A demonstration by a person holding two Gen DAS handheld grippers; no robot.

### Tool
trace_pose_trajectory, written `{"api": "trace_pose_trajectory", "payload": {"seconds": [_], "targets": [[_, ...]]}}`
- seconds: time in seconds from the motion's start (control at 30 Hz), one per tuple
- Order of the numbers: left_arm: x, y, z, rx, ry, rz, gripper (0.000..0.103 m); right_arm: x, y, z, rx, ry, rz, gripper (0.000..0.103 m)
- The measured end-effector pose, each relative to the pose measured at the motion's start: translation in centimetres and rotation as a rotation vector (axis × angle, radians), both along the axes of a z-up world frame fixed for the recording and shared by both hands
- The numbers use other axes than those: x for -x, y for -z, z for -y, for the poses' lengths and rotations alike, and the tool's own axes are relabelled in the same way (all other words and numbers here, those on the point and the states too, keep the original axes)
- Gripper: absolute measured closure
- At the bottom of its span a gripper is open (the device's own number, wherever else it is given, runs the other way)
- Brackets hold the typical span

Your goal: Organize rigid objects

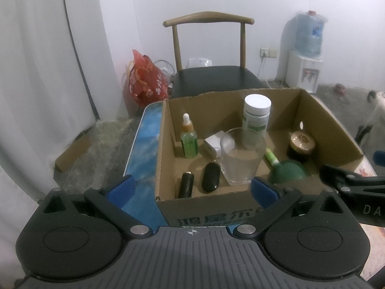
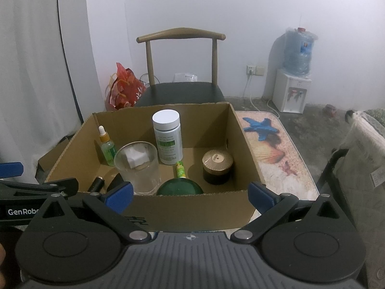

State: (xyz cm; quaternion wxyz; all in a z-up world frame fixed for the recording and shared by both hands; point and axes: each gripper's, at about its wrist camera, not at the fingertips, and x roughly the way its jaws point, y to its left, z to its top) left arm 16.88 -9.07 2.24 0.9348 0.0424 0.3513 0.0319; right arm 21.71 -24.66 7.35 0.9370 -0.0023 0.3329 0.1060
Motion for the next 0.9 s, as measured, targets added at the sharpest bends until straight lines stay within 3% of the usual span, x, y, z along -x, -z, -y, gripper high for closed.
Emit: {"api": "trace_pose_trajectory", "payload": {"seconds": [0.9], "targets": [[-0.08,0.11,-0.08,0.001,0.000,-0.002,0.001,-0.01,0.02,-0.06,0.001,0.000,-0.003,0.000]]}}
